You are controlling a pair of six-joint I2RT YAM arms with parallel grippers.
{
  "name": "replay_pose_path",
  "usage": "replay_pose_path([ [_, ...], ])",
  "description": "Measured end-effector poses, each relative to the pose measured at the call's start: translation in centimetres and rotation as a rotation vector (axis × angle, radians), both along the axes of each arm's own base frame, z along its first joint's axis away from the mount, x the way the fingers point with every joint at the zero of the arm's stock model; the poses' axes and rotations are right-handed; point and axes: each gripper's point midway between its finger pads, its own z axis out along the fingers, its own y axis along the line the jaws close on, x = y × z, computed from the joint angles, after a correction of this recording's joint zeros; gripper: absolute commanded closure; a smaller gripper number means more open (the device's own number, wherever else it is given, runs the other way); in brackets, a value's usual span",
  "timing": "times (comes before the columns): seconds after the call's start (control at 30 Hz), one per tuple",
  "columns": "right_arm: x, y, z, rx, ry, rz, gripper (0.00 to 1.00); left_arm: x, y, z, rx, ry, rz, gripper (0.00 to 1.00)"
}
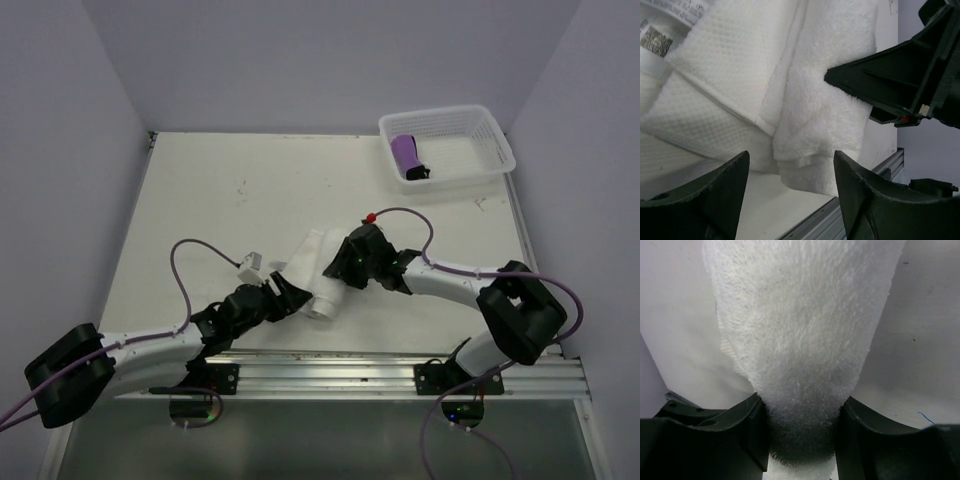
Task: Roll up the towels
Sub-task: Roll the towel
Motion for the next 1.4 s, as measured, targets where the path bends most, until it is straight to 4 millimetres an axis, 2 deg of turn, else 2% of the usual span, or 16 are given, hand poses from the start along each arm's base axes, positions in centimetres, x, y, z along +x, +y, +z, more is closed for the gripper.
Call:
replay_pose_path([
  [0.2,0.2,0.0,-0.4,-0.061,0.053,-0.003,0.64,1.4,-0.1,4.1,0.123,-0.192,-0.013,0.24],
  [0.4,0.4,0.1,-0.3,-0.102,0.085,0.006,0.63,0.2,-3.7,6.8,0.329,-0.389,-0.154,0.22],
  [0.57,0.4,0.1,-0.2,-0.123,0.099,0.012,0.62,-0.7,-6.5,5.5,0.591,-0.475,-0.257,0.20],
  [0.67,0.3,0.0,-0.3,-0.129,0.102,0.015,0.62,-1.4,-7.0,4.1,0.729,-0.494,-0.298,0.20],
  [0.77,0.3,0.0,-0.3,-0.132,0.104,0.017,0.62,-1.5,-6.5,2.9,0.837,-0.495,-0.304,0.22],
  [0.9,0.3,0.0,-0.3,-0.135,0.106,0.017,0.61,-1.2,-4.9,1.2,0.983,-0.480,-0.284,0.27],
  [1.0,0.3,0.0,-0.2,-0.135,0.109,0.019,0.61,-1.2,-4.3,0.3,1.063,-0.474,-0.275,0.38],
  [1.1,0.2,0.1,-0.3,-0.135,0.117,0.025,0.61,-1.2,-4.3,-0.4,1.113,-0.475,-0.263,0.68],
  [1.13,0.1,0.1,-0.3,-0.136,0.120,0.027,0.60,-1.2,-4.3,-0.6,1.119,-0.475,-0.258,0.75],
  [1.17,0.1,0.1,-0.4,-0.138,0.123,0.029,0.60,-1.3,-4.3,-0.7,1.128,-0.478,-0.254,0.87],
  [1.2,0.1,0.2,-0.4,-0.138,0.125,0.031,0.59,-1.2,-4.2,-0.7,1.138,-0.481,-0.251,0.87],
  [1.23,0.1,0.2,-0.4,-0.139,0.126,0.032,0.59,-1.2,-4.1,-0.7,1.139,-0.482,-0.246,1.00],
  [1.4,0.4,0.3,-0.4,-0.148,0.135,0.034,0.46,-1.1,-4.0,-0.7,1.133,-0.479,-0.224,1.00],
])
